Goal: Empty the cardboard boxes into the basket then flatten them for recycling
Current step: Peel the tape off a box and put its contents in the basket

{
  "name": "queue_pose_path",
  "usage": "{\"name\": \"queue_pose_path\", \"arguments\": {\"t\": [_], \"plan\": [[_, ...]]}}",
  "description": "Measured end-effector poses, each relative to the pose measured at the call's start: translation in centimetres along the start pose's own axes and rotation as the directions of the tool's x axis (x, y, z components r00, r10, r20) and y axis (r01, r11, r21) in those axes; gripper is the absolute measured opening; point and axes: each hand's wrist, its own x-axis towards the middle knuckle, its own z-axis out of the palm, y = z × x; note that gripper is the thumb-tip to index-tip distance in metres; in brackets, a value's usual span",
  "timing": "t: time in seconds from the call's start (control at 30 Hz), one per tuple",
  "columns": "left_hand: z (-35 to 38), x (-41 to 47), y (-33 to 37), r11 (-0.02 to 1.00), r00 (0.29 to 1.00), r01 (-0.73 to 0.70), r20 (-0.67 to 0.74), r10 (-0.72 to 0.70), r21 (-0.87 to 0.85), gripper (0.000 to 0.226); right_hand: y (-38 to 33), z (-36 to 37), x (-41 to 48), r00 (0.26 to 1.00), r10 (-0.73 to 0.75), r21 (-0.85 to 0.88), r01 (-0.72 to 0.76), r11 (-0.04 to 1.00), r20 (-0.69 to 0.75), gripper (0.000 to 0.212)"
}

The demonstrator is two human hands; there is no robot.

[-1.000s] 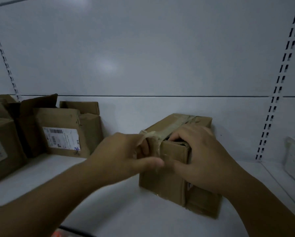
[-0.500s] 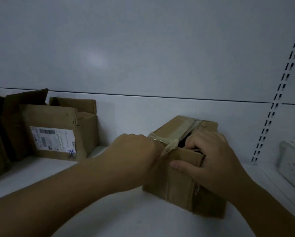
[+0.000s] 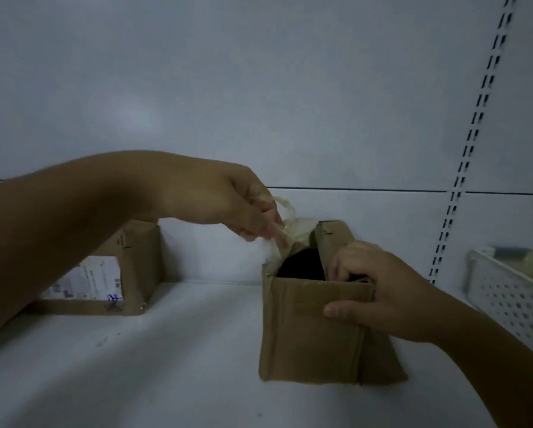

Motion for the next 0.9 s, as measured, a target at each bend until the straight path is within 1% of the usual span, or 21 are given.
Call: {"name": "queue_pose_path", "arguments": {"t": [0.07,0.1,0.13,0.2,0.23,0.27,0.3,0.37,0.4,0.47,0.5,0.53,0.57,0.6,0.63,0.67,0.7,0.73,0.8,0.87,0.9], "plan": [[0.3,0.4,-0.3,0.989,0.999,-0.028,-0.039,0.022,-0.144,0.014,-0.4,-0.8,-0.1,0.994,0.072,0.104,-0.08,0.991,0.077,0.041],[0.7,0.7,-0.6,0.978,0.998,-0.034,-0.059,0.022,-0.206,0.02,-0.8,-1.2,-0.1,0.99,0.1,0.158,-0.116,0.981,0.104,0.044],[1.3,1.0,-0.8,0.964,0.997,-0.032,-0.07,0.014,-0.264,0.026,-1.1,-1.7,0.0,0.987,0.127,0.217,-0.147,0.965,0.1,0.048],[2.7,1.6,-1.5,0.959,0.995,-0.033,-0.098,0.006,-0.283,0.034,-2.0,-2.4,0.7,0.979,0.202,0.328,-0.194,0.924,0.009,0.053],[3.3,1.9,-1.7,0.96,0.993,-0.035,-0.121,0.001,-0.277,0.039,-2.6,-2.7,1.3,0.972,0.232,0.328,-0.209,0.921,-0.03,0.056],[3.8,2.1,-1.8,0.96,0.989,-0.039,-0.151,-0.004,-0.276,0.045,-3.3,-2.8,1.9,0.97,0.24,0.278,-0.22,0.935,-0.039,0.064],[4.2,2.2,-1.7,0.962,0.984,-0.047,-0.18,-0.002,-0.27,0.053,-4.1,-2.7,2.6,0.972,0.234,0.196,-0.228,0.954,-0.009,0.07],[5.0,2.0,-1.6,0.968,0.974,-0.067,-0.224,0.012,-0.24,0.064,-5.3,-1.9,3.6,0.969,0.233,0.044,-0.237,0.971,0.077,0.072],[5.3,1.6,-1.6,0.97,0.968,-0.077,-0.251,0.018,-0.23,0.067,-5.6,-1.4,3.9,0.968,0.233,0.006,-0.235,0.972,0.087,0.067],[5.9,0.5,-2.1,0.948,0.934,-0.115,-0.357,0.002,-0.295,0.071,-5.7,-0.8,4.0,0.974,0.224,0.025,-0.225,0.974,0.039,0.041],[6.1,0.1,-2.8,0.92,0.9,-0.146,-0.436,-0.03,-0.365,0.073,-5.6,-0.6,3.9,0.974,0.223,0.056,-0.224,0.973,0.026,0.027],[6.5,-0.3,-3.7,0.885,0.854,-0.185,-0.516,-0.07,-0.426,0.072,-5.4,-0.6,3.8,0.974,0.226,0.076,-0.227,0.971,0.027,0.018],[6.9,-0.7,-4.5,0.862,0.812,-0.22,-0.575,-0.097,-0.456,0.067,-5.3,-0.6,3.7,0.973,0.229,0.094,-0.231,0.968,0.03,0.014],[7.5,-1.0,-5.4,0.858,0.795,-0.236,-0.599,-0.1,-0.456,0.058,-5.3,-0.6,3.6,0.971,0.236,0.11,-0.238,0.965,0.036,0.012],[8.3,-1.1,-6.3,0.873,0.807,-0.226,-0.585,-0.081,-0.432,0.047,-5.2,-0.6,3.6,0.97,0.24,0.121,-0.244,0.962,0.044,0.01],[9.4,-1.0,-6.9,0.896,0.837,-0.192,-0.543,-0.063,-0.4,0.044,-5.2,-0.5,3.5,0.969,0.24,0.122,-0.245,0.962,0.054,0.01],[10.5,-1.0,-7.1,0.922,0.866,-0.143,-0.496,-0.06,-0.361,0.047,-5.2,-0.5,3.6,0.969,0.24,0.117,-0.247,0.962,0.064,0.012],[11.5,-0.8,-7.1,0.944,0.875,-0.086,-0.477,-0.081,-0.318,0.05,-5.2,-0.4,3.6,0.968,0.241,0.109,-0.248,0.963,0.073,0.013],[12.8,-0.4,-6.6,0.968,0.826,-0.016,-0.55,-0.127,-0.249,0.049,-5.1,-0.4,3.7,0.965,0.243,0.116,-0.254,0.96,0.098,0.011],[13.2,-0.2,-6.5,0.975,0.769,-0.017,-0.626,-0.129,-0.223,0.046,-5.2,-0.5,3.7,0.962,0.242,0.155,-0.259,0.953,0.126,0.008],[13.2,-0.3,-6.6,0.975,0.76,-0.024,-0.638,-0.125,-0.22,0.044,-5.2,-0.5,3.7,0.961,0.242,0.165,-0.262,0.951,0.134,0.007]]}}
